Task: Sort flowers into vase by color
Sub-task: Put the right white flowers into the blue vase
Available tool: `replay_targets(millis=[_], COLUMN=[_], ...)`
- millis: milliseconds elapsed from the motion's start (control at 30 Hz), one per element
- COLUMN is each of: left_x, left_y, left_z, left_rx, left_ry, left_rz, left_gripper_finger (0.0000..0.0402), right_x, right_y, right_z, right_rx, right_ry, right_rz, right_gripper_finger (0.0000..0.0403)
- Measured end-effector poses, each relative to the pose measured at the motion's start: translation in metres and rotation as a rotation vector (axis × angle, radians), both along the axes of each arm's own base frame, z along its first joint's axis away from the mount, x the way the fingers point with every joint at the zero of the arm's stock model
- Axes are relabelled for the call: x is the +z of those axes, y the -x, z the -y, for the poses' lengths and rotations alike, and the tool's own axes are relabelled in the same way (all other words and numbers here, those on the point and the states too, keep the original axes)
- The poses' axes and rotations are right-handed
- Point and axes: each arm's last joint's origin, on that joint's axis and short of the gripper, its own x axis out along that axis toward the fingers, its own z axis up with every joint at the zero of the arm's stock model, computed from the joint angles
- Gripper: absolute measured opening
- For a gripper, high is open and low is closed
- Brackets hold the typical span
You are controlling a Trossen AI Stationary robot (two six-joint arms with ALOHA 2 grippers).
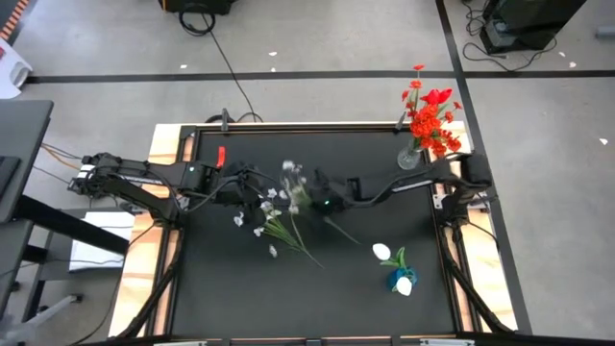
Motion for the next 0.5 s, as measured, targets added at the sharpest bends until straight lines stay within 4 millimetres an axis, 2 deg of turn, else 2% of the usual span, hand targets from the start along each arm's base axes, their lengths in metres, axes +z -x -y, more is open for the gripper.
replay_targets(millis=[167, 267, 367, 433, 500], left_x=[0.000, 0.002, 0.004, 0.005, 0.006], left_y=[-0.001, -0.002, -0.005, -0.007, -0.008], left_z=[0.000, 0.000, 0.000, 0.001, 0.001], left_rx=[0.018, 0.025, 0.030, 0.032, 0.044], left_ry=[0.013, 0.021, 0.021, 0.023, 0.034], left_rz=[0.014, 0.040, 0.076, 0.097, 0.120], left_gripper_finger=[0.0116, 0.0116, 0.0116, 0.0116, 0.0116], right_x=[0.060, 0.094, 0.112, 0.118, 0.131], right_y=[0.020, 0.029, 0.041, 0.052, 0.060], right_z=[0.005, 0.005, 0.006, 0.008, 0.007], right_rx=[-0.024, 0.120, 0.202, 0.113, 0.048], right_ry=[0.084, 0.110, 0.063, 0.108, 0.225], right_rz=[0.181, 0.329, 0.378, 0.352, 0.386], right_gripper_finger=[0.0012, 0.0012, 0.0012, 0.0012, 0.0012])
